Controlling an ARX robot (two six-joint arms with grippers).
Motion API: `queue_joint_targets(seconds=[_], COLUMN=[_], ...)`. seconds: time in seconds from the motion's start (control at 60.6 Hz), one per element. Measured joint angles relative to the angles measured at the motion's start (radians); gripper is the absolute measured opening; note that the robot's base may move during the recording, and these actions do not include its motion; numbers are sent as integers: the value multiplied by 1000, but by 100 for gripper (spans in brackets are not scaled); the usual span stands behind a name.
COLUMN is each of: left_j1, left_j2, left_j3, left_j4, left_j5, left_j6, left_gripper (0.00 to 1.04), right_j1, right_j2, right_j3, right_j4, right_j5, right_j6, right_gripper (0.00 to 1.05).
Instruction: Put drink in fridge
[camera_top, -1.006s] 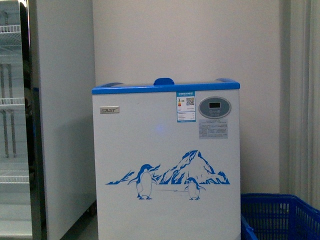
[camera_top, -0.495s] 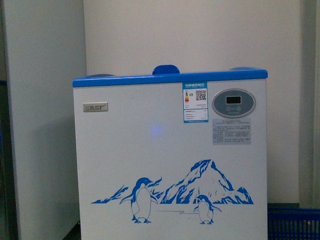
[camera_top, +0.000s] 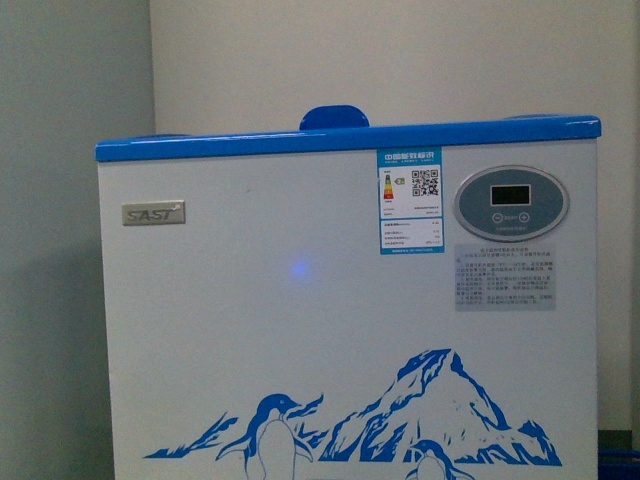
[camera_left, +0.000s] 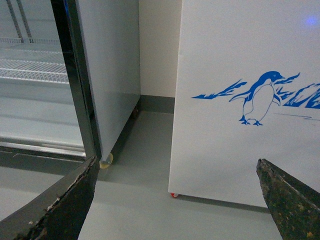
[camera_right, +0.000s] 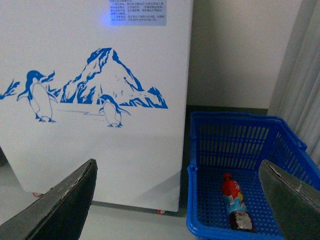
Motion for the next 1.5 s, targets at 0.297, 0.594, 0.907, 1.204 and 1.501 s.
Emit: queue_joint_targets(seconds=[0.297,0.594,0.907,1.204,1.501], left_j1=[0,0,0,0,0], left_j2=[0,0,0,0,0], left_j3=[0,0,0,0,0], left_j4=[0,0,0,0,0], left_j5=[1,1,0,1,0], left_j6=[0,0,0,0,0], left_gripper=[97,97,97,97,97], right_j1=[0,0,0,-149,-465], right_j2=[0,0,0,231,1017], right_j3=[0,0,0,59,305], right_j4=[0,0,0,-86,229], right_j5=[1,0,0,-146,-256], right_j6=[0,0,0,110,7], right_gripper=[97,97,97,97,97])
